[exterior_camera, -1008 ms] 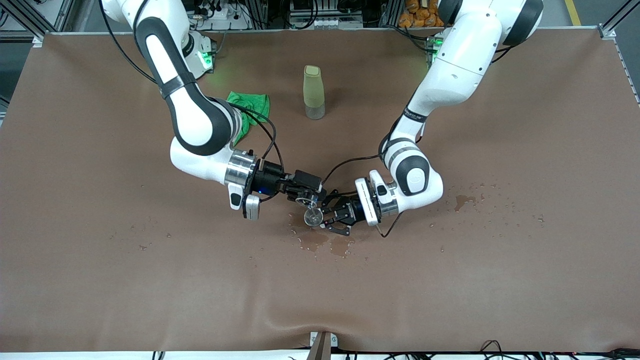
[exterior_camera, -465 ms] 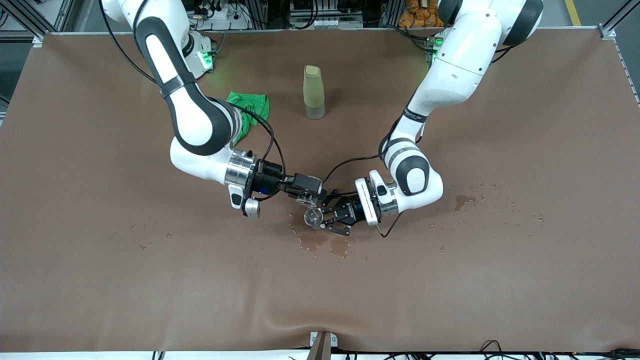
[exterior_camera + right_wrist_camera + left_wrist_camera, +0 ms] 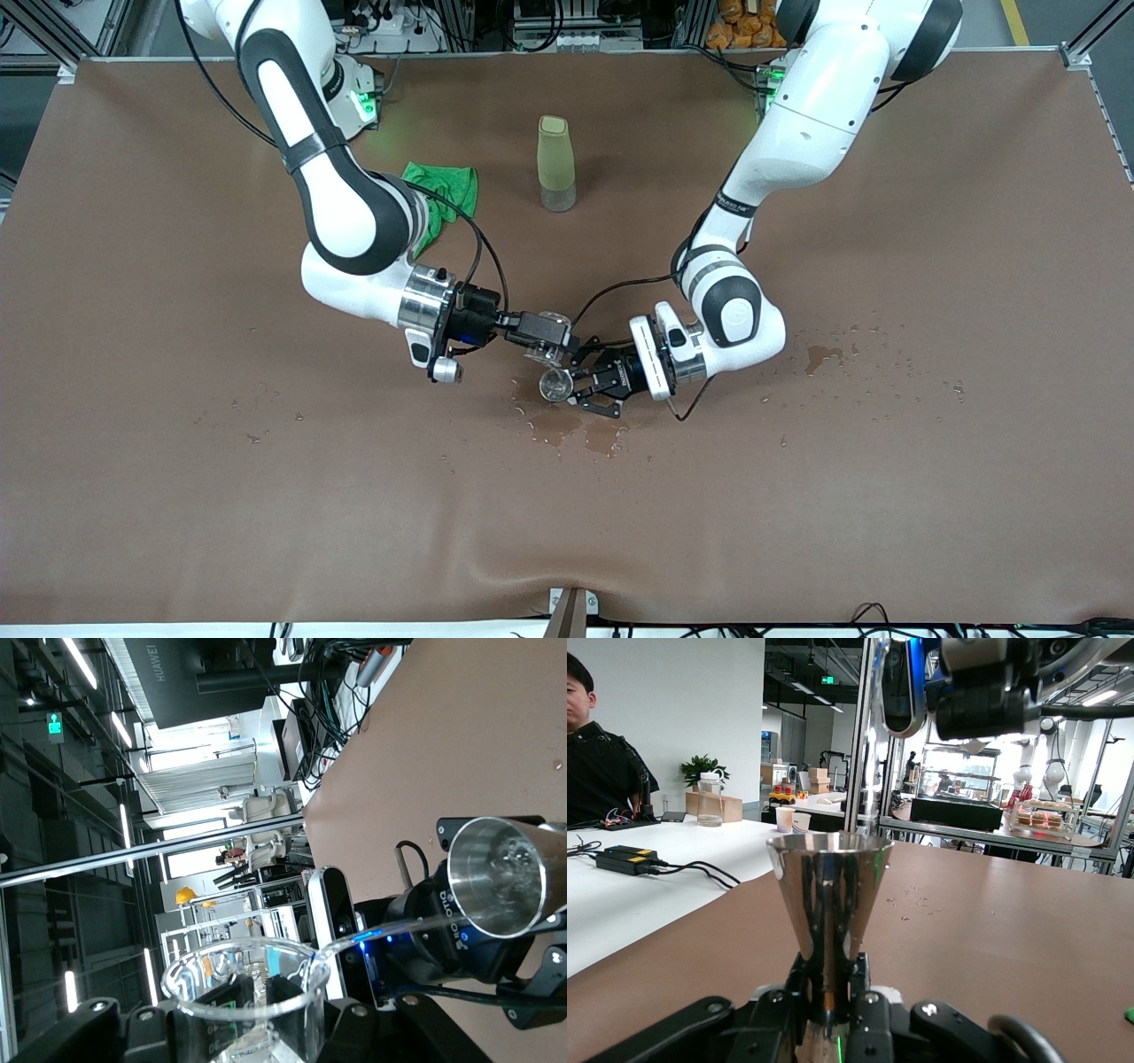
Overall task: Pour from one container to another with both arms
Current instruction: 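Pour liquid from the beaker into the jigger held by the left gripper, then carry the beaker back with the right gripper while the left gripper returns the jigger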
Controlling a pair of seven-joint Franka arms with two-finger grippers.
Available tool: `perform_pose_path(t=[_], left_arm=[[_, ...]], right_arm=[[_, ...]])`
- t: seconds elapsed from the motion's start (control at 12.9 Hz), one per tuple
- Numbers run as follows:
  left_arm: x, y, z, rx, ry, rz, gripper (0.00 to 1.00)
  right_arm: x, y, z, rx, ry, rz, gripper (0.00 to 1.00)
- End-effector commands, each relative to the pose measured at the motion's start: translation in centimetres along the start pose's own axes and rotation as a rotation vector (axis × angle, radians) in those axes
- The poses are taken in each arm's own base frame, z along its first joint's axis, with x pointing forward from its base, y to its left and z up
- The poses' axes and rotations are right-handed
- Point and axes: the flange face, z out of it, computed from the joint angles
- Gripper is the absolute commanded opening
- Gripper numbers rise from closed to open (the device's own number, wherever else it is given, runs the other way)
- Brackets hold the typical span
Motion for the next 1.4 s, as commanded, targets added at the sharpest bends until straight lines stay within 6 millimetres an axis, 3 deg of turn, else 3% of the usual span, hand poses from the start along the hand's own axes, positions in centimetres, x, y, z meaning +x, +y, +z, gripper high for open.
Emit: perform_pose_path(t=[0.0,0.54,0.7,0.85,1.09,1.32], left_arm=[[0.2,-0.3,0.5,0.020,0.021,0.012,0.00],[0.2,-0.2,0.5,0.020,0.021,0.011,0.00],[0.2,-0.2,0.5,0.020,0.021,0.011,0.00],[0.2,-0.2,0.6,0.019,0.022,0.012,0.00],[0.3,-0.6,0.2,0.021,0.022,0.015,0.00],[0.2,-1.8,-1.2,0.033,0.022,0.043,0.00]], right_arm=[[-0.2,-0.6,0.6,0.018,-0.001,0.075,0.00],[0.0,-2.0,0.6,0.033,-0.004,0.172,0.00],[0.1,-2.7,0.2,0.031,-0.001,0.140,0.00],[0.6,-2.9,-0.5,-0.040,-0.011,-0.007,0.00],[2.1,-3.7,-3.9,-0.143,0.008,-0.196,0.00],[6.5,-2.7,-9.4,-0.295,0.055,-0.409,0.00]])
